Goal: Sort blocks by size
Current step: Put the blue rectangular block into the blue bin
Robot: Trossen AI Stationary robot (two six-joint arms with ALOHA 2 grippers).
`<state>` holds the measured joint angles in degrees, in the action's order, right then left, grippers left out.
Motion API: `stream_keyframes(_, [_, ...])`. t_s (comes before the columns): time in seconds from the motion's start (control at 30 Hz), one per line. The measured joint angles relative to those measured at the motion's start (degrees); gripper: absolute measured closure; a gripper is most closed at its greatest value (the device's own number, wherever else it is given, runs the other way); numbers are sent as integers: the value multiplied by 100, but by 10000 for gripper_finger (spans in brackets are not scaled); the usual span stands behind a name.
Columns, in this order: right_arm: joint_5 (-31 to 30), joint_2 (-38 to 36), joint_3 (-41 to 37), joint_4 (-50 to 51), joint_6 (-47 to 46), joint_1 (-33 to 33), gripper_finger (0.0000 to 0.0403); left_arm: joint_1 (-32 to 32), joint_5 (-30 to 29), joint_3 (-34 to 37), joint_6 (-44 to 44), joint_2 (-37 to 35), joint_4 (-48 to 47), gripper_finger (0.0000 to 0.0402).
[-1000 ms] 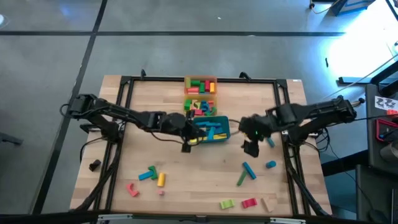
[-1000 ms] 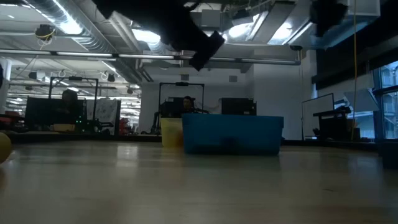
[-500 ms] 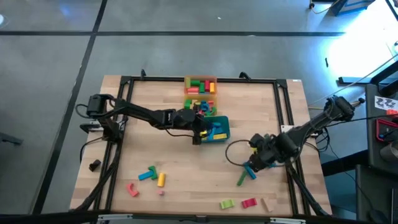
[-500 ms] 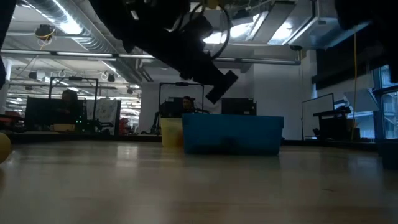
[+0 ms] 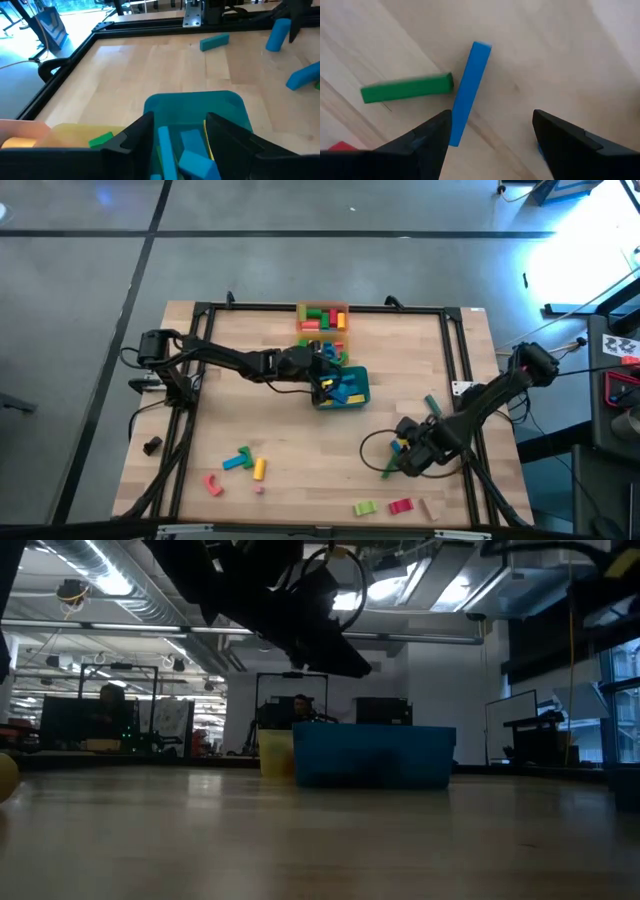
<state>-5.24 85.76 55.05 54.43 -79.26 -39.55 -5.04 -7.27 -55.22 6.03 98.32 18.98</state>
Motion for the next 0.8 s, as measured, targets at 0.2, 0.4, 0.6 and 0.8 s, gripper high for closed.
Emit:
stream_keyframes(0.2, [237,459,0,-272,2,-35,123,11,0,0,-8,-7,-2,242])
stream_keyframes(0.4, [357,718,0,-516,22,-35,123,11,0,0,-8,-53,9,242])
stream_keyframes(0.6, [402,952,0,-540,24,-33,141,32,0,0,-8,-211,-59,243])
stream_keyframes(0.8, [485,1157,0,-665,47,-29,222,141,0,0,-7,-922,-682,243])
